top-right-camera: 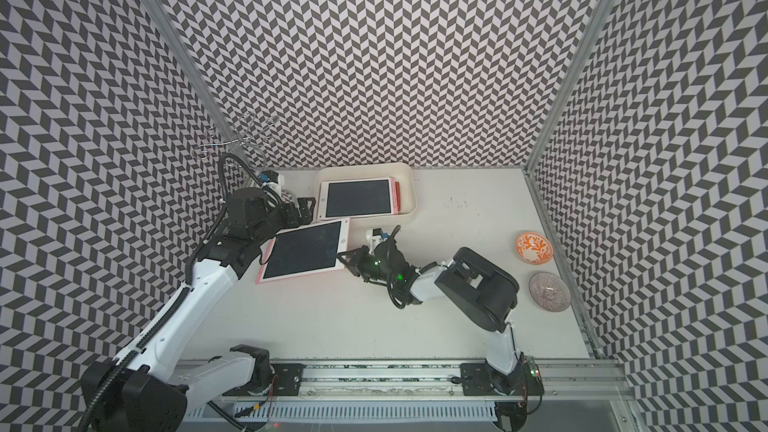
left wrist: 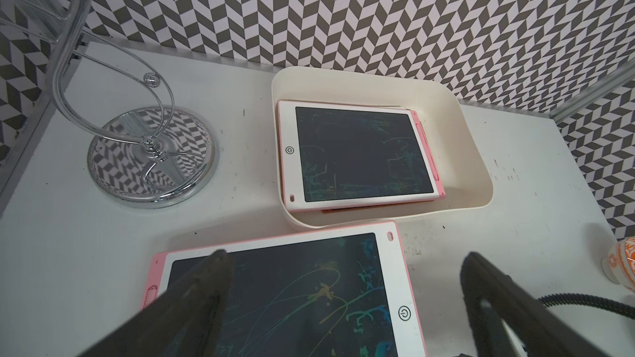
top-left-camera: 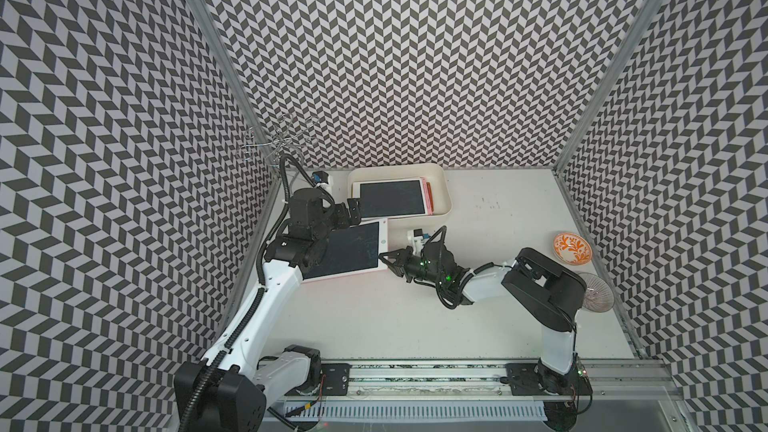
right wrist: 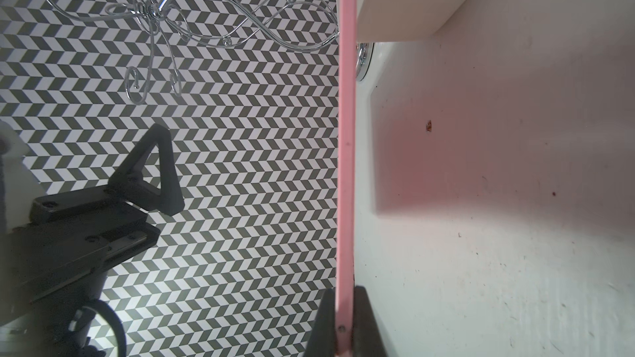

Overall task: Take out the writing tablet from the storage box
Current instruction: Place the writing tablet at the center of the board.

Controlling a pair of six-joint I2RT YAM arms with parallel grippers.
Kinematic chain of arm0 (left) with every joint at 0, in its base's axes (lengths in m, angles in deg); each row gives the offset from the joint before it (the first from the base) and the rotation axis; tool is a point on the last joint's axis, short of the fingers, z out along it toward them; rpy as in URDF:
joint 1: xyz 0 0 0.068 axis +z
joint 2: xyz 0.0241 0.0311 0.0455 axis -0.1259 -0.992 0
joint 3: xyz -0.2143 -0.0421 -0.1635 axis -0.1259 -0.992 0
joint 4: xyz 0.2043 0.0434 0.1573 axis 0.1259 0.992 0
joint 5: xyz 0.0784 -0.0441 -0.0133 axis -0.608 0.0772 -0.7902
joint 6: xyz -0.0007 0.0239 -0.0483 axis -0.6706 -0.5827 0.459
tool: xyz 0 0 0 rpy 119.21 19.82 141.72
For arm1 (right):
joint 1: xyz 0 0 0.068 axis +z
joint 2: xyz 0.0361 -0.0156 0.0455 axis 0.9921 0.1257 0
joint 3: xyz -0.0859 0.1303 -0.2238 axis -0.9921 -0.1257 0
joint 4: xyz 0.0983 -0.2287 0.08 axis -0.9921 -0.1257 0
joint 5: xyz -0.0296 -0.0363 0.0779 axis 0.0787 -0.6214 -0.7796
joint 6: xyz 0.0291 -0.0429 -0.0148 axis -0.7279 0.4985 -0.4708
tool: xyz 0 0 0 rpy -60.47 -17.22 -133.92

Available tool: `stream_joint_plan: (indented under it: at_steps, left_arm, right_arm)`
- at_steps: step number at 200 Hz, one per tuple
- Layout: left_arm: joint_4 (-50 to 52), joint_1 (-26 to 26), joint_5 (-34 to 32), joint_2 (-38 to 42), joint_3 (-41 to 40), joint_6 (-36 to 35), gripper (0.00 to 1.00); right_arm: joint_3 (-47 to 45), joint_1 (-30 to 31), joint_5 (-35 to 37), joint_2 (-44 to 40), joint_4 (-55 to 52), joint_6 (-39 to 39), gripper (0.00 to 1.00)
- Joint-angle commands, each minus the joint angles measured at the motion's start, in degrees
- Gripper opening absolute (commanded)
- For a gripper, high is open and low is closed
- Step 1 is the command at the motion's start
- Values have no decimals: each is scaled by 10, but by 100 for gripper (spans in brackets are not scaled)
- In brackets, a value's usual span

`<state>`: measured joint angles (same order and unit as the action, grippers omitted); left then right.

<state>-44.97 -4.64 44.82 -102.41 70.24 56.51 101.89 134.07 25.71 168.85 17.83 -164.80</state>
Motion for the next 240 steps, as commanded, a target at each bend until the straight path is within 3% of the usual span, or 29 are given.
stream_joint_plan:
  at_steps: [1, 140, 240]
  left_arm:
    - [-20, 4, 14, 15, -4, -1, 99]
    - [-28, 10, 44, 32, -20, 6, 99]
    - [-29, 14, 48, 36, -29, 9, 99]
  right_arm:
    - [20, 6, 22, 7, 75, -14, 0]
    - [26, 46, 92, 35, 84, -45, 0]
    - [60, 61, 90, 82, 83, -61, 0]
